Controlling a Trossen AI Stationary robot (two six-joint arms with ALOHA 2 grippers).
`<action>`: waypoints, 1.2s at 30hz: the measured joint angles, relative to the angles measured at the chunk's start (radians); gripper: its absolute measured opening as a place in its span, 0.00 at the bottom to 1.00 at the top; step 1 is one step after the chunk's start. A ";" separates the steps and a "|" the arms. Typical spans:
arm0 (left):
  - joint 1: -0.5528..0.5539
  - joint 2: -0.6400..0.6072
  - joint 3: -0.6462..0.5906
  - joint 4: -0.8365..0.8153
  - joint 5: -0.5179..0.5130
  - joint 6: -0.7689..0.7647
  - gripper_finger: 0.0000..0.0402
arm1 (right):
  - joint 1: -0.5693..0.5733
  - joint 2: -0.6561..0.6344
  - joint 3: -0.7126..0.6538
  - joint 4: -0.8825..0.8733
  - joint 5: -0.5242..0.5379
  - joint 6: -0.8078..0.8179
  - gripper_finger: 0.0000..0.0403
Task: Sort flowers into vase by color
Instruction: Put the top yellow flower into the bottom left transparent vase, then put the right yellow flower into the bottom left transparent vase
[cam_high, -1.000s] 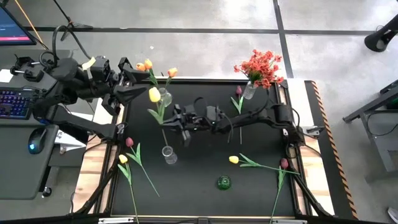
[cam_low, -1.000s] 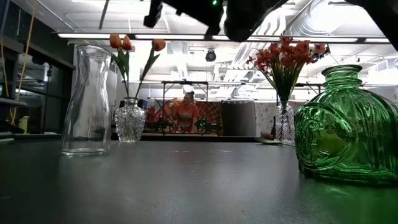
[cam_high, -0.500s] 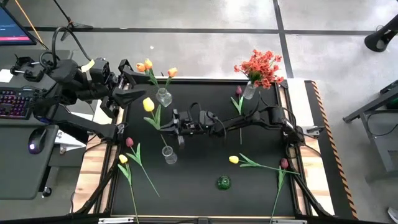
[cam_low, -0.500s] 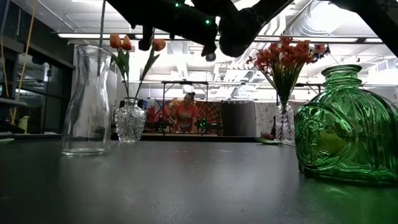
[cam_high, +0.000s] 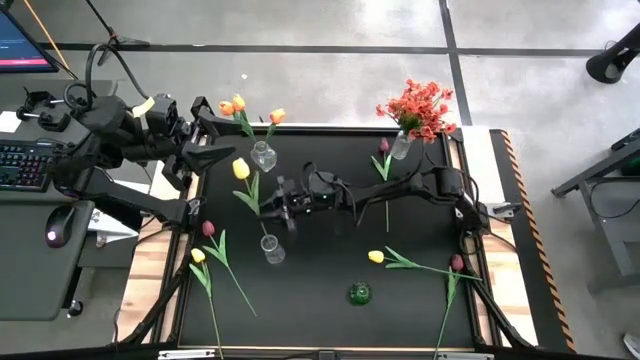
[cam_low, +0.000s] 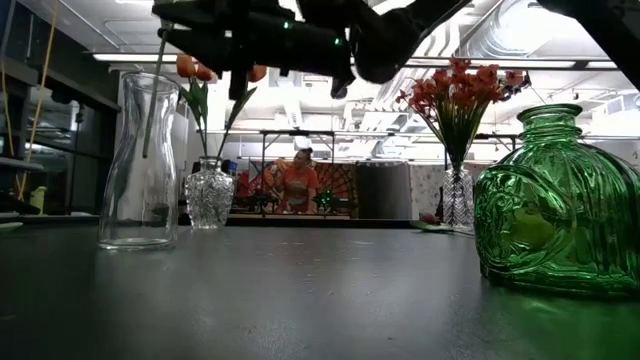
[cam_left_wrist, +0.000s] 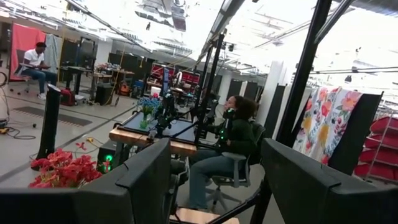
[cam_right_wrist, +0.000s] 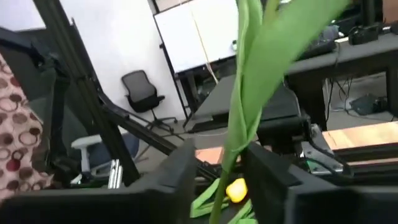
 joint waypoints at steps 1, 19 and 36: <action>0.000 -0.003 0.000 -0.001 0.000 0.000 0.59 | 0.000 -0.011 0.000 -0.018 -0.005 -0.011 0.37; 0.001 -0.046 0.000 0.004 -0.008 0.057 0.59 | -0.073 -0.293 0.000 -0.779 -0.158 -0.290 0.59; 0.002 -0.063 0.000 -0.031 -0.011 0.146 0.59 | 0.025 -0.437 -0.152 -1.889 -0.170 -0.300 0.59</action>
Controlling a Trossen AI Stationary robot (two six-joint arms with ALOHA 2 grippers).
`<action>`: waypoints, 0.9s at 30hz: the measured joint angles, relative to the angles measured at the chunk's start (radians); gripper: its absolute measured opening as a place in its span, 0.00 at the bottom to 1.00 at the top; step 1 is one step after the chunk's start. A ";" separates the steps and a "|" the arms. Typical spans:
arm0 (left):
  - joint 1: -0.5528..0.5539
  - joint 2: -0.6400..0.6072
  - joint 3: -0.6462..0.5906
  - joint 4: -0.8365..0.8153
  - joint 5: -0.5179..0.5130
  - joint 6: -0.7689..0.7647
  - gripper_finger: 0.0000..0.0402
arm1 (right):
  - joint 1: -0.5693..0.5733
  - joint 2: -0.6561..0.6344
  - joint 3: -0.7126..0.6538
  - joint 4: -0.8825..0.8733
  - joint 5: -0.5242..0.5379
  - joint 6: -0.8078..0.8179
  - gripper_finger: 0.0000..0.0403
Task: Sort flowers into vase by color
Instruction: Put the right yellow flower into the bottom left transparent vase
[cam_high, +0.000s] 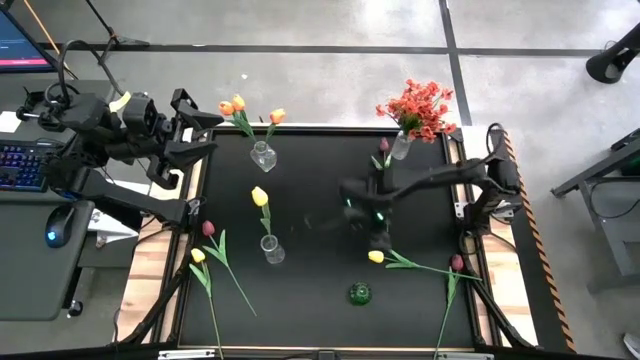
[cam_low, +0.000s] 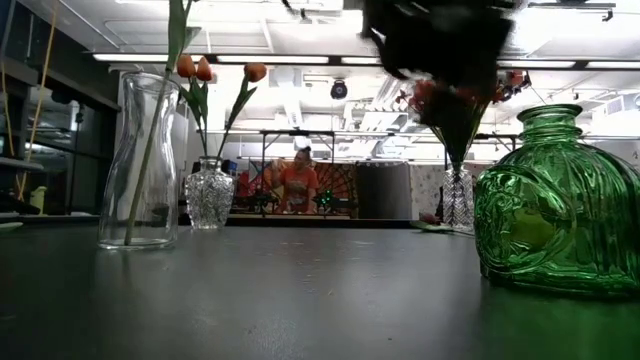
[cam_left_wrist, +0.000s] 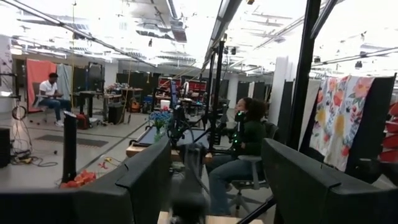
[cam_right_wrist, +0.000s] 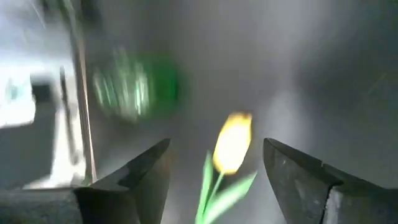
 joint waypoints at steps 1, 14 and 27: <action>0.000 0.000 0.000 0.000 0.000 0.009 0.59 | 0.031 -0.005 -0.051 -0.029 -0.001 0.020 0.59; 0.000 0.000 0.000 0.002 0.000 0.040 0.59 | 0.344 -0.307 -0.537 0.303 0.063 0.581 0.59; 0.000 0.001 0.000 0.002 -0.023 0.040 0.59 | 0.369 -0.322 -0.575 0.296 0.216 0.624 0.59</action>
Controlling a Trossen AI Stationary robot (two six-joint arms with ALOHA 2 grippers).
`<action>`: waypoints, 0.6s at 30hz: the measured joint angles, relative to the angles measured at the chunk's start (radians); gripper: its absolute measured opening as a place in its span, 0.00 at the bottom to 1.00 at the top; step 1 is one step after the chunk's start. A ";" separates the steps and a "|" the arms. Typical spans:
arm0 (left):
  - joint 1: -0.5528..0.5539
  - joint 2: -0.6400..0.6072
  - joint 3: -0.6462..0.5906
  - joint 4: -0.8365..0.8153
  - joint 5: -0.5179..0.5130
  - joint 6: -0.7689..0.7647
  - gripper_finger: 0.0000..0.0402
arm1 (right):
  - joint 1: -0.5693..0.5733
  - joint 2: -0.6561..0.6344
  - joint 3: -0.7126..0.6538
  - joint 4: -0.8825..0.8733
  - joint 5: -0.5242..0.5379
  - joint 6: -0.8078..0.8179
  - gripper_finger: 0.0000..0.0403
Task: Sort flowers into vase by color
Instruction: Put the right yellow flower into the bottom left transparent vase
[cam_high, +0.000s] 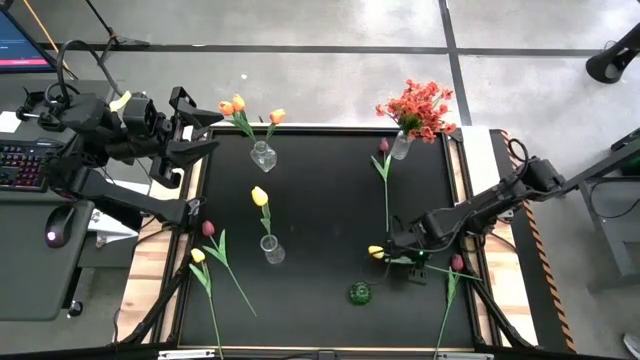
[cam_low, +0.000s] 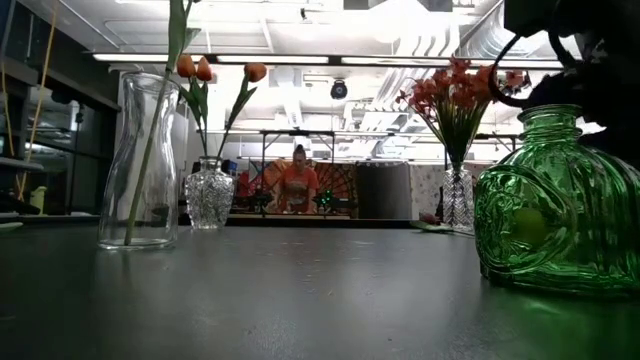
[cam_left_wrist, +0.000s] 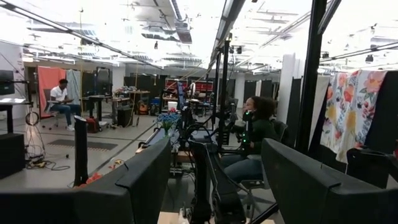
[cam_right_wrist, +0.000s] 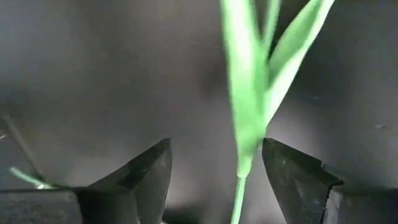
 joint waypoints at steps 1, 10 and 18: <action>0.000 0.000 0.000 0.000 0.000 0.000 0.59 | 0.000 0.000 0.000 -0.023 0.022 0.003 0.58; 0.000 0.000 0.000 0.000 -0.001 -0.003 0.59 | 0.000 0.000 -0.026 -0.047 0.084 -0.017 0.42; 0.000 0.000 0.000 0.000 -0.001 -0.003 0.59 | 0.000 0.001 -0.050 -0.021 0.088 -0.016 0.36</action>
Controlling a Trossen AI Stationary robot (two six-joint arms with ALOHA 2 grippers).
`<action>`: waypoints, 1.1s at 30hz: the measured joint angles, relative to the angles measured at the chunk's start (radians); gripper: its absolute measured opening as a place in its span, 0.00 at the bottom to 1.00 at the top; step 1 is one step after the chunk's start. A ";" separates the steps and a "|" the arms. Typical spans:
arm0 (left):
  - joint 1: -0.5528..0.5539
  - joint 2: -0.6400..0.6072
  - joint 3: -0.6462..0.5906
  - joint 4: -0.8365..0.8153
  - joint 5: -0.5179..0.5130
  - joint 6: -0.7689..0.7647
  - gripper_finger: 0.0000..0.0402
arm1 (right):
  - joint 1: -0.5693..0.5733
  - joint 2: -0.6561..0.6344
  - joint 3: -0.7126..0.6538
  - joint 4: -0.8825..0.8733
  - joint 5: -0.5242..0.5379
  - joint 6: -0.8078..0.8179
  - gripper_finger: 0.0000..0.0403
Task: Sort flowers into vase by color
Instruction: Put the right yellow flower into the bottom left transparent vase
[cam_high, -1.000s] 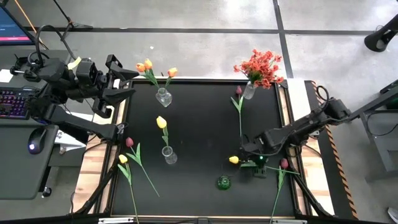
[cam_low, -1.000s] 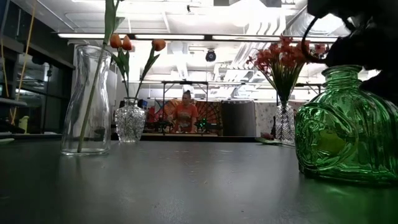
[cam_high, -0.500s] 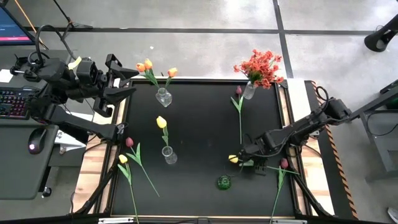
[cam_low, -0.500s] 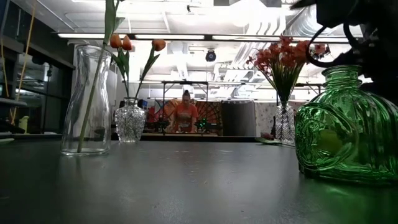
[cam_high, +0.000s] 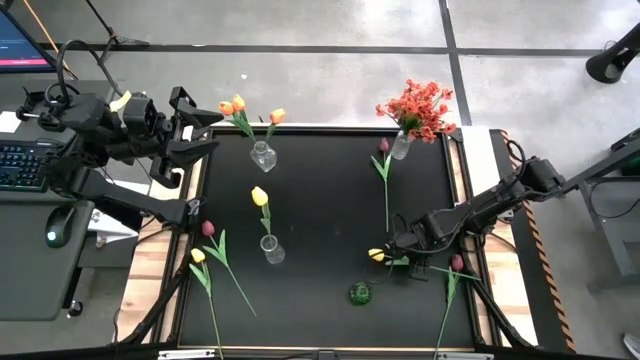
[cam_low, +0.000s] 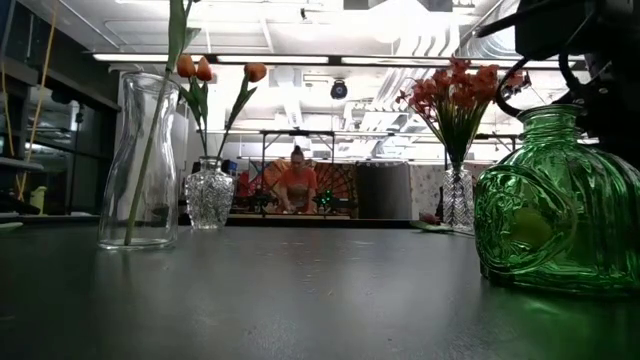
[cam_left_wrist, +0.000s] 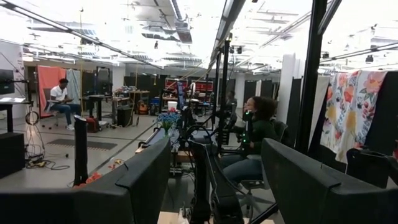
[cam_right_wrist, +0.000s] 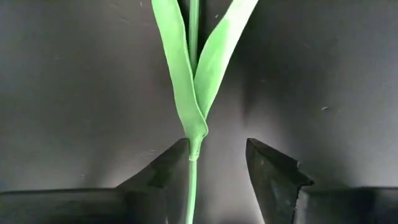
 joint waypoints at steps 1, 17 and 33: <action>0.000 0.000 0.000 0.000 0.000 0.000 0.59 | 0.000 0.000 0.000 0.000 0.000 0.000 0.33; 0.000 0.000 0.000 0.008 0.000 0.003 0.59 | -0.090 -0.092 0.120 0.242 0.157 0.042 0.00; 0.000 0.000 0.000 0.035 -0.002 0.002 0.59 | -0.417 0.110 0.087 1.720 0.241 -0.119 0.00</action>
